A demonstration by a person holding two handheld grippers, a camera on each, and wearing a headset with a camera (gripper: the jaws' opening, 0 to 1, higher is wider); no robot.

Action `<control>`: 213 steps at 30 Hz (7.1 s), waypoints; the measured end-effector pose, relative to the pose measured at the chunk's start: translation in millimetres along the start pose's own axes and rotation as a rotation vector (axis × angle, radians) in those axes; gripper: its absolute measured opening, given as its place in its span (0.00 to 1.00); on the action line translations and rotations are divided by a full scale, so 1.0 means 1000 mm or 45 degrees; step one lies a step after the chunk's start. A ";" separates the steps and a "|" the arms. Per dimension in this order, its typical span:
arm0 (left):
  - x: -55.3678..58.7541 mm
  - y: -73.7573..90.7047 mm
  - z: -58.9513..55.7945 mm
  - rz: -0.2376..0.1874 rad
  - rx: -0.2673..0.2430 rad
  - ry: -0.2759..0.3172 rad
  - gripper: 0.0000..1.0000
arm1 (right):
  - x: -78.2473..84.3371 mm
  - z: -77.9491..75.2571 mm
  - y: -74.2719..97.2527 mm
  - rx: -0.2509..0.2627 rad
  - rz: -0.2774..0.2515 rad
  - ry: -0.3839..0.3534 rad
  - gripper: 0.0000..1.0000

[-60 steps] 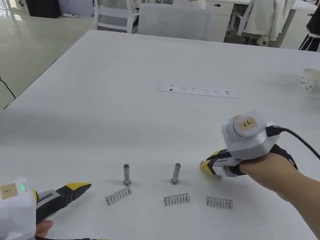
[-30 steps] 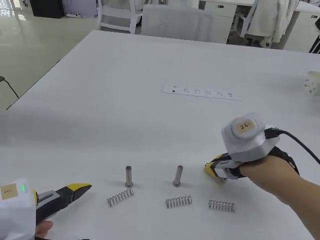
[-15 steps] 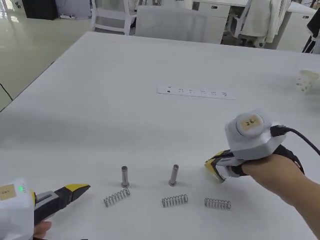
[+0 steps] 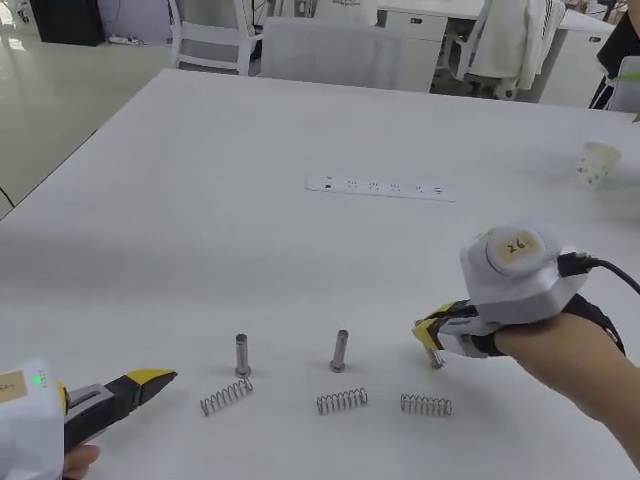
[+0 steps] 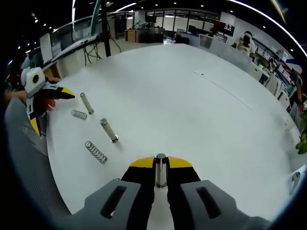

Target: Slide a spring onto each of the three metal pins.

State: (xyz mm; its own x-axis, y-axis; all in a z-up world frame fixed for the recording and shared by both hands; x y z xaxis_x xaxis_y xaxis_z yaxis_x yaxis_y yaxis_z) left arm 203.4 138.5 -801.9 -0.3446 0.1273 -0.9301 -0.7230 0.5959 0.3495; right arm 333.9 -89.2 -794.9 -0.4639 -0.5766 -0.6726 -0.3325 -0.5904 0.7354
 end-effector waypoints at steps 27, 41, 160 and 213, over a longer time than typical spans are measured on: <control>-0.005 -0.001 -0.005 -0.003 0.018 -0.026 0.88 | 0.013 0.007 0.020 0.003 -0.045 -0.061 0.06; -0.006 0.001 -0.009 0.000 0.022 -0.035 0.88 | 0.025 0.006 0.019 -0.005 -0.011 -0.086 0.06; -0.015 -0.013 -0.031 0.064 0.253 -0.145 0.67 | 0.035 0.096 0.018 -0.383 0.315 0.326 0.08; -0.038 -0.035 -0.063 -0.032 0.476 -0.344 0.13 | -0.016 0.155 0.005 -0.527 0.321 0.603 0.08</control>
State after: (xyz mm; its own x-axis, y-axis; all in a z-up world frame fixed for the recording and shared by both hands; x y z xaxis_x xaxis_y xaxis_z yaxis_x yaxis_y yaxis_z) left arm 203.7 63.0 -771.7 -0.1255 0.2820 -0.9512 -0.4467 0.8400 0.3080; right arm 212.0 4.9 -768.2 -0.0450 -0.8547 -0.5172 0.1242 -0.5185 0.8460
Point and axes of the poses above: the centre of the closed fingertips' face, and the gripper's own axes: y roughly backward along the fingers, z roughly to its left, x roughly out of its underside, the point moved 3 cm from there along y, roughly backward along the fingers, and after that the axes turned 12 degrees about -x, right-handed, at the moved point
